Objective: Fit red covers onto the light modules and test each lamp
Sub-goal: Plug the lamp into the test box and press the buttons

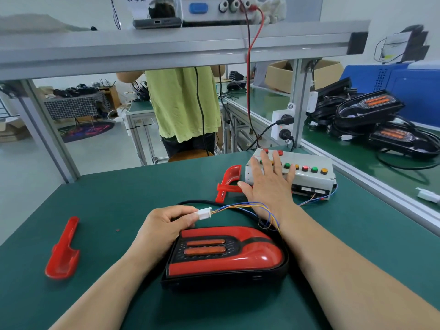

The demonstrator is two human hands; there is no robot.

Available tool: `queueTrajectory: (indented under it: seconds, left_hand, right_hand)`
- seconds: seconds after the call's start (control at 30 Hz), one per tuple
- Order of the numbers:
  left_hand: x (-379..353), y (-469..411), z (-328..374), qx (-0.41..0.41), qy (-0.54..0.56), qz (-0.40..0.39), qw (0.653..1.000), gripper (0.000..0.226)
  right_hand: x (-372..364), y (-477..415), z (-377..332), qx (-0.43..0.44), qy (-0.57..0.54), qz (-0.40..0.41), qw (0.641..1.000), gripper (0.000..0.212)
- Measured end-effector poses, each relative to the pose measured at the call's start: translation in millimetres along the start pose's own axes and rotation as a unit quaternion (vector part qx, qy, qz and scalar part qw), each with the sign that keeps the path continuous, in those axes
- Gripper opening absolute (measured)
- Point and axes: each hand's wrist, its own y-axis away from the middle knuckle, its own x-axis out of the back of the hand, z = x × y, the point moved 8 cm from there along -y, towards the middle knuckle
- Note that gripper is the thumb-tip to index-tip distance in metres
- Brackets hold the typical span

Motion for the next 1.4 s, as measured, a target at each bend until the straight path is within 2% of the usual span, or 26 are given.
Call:
queueTrajectory:
  seconds: [0.07,0.17,0.27,0.43,0.6,0.77,0.9,1.4]
  left_hand:
    - [1,1,0,0.002,-0.002,0.003,1.0,0.022]
    - [1,0,-1,0.003,-0.006,0.006,1.0,0.011]
    - [1,0,0,0.001,-0.004,0.006,1.0,0.01]
    - [0,2,3,0.003,0.003,0.001,1.0,0.028]
    - [1,2,2,0.001,-0.004,0.004,1.0,0.01]
    - [1,1,1,0.002,-0.003,0.001,1.0,0.011]
    - [0,2,2,0.003,-0.004,-0.003,1.0,0.035]
    - [2,1,1,-0.003,0.001,0.001,1.0,0.041]
  right_hand:
    - [2,-1,4,-0.012,-0.002,-0.003,1.0,0.076]
    - [8,-1,13,-0.035,-0.006,0.013,0.999,0.073]
    - [15,0,28,-0.072,0.002,0.03,0.997,0.071]
    - [20,2,49,-0.124,0.007,0.022,0.992,0.067]
    - [18,2,47,-0.12,0.018,0.014,0.993,0.066]
    - [14,1,42,-0.096,0.011,0.004,0.995,0.062]
    - [12,1,41,-0.086,0.012,-0.006,0.996,0.062]
    - [14,-3,47,-0.072,0.016,-0.002,0.997,0.06]
